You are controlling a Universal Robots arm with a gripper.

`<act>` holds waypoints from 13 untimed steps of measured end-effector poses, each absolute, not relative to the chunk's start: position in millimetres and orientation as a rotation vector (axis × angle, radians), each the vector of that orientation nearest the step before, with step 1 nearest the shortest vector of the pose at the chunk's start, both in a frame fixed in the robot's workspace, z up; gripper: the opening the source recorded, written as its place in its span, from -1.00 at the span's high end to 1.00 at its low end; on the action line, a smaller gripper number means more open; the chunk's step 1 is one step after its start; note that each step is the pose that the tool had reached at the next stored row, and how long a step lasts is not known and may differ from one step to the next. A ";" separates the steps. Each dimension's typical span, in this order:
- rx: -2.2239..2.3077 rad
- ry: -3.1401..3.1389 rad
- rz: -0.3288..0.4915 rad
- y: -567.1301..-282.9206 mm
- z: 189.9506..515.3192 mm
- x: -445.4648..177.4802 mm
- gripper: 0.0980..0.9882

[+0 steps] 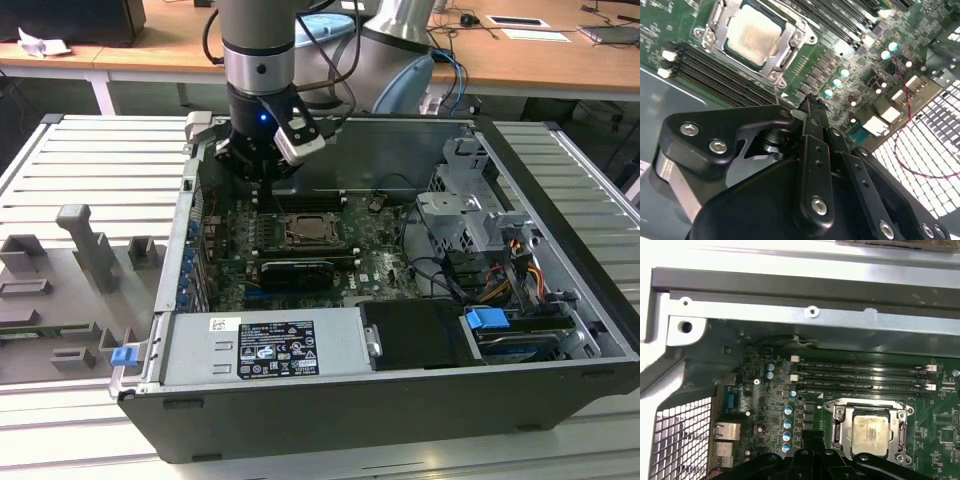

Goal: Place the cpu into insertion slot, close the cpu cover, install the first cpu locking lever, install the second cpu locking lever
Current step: 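Install the first cpu locking lever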

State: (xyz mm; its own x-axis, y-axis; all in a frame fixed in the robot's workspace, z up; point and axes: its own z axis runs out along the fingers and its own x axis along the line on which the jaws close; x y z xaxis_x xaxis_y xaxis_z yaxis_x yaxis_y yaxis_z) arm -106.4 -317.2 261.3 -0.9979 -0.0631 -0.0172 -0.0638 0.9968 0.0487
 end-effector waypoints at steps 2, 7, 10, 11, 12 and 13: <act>-0.099 3.124 0.077 -315.9 260.9 -109.9 0.98; -0.099 3.123 0.077 -297.9 258.4 -110.8 0.98; -0.099 3.124 0.077 -294.1 257.8 -110.9 0.98; -0.099 3.124 0.077 -294.1 257.8 -110.9 0.98; -0.099 3.124 0.077 -294.1 257.7 -110.8 0.98; -0.099 3.124 0.077 -294.0 257.6 -110.5 0.98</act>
State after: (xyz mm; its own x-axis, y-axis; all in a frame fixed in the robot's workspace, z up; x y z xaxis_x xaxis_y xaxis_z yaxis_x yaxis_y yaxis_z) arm -110.5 -294.0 257.6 -0.9979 -0.0631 -0.0171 -0.0638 0.9968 0.0485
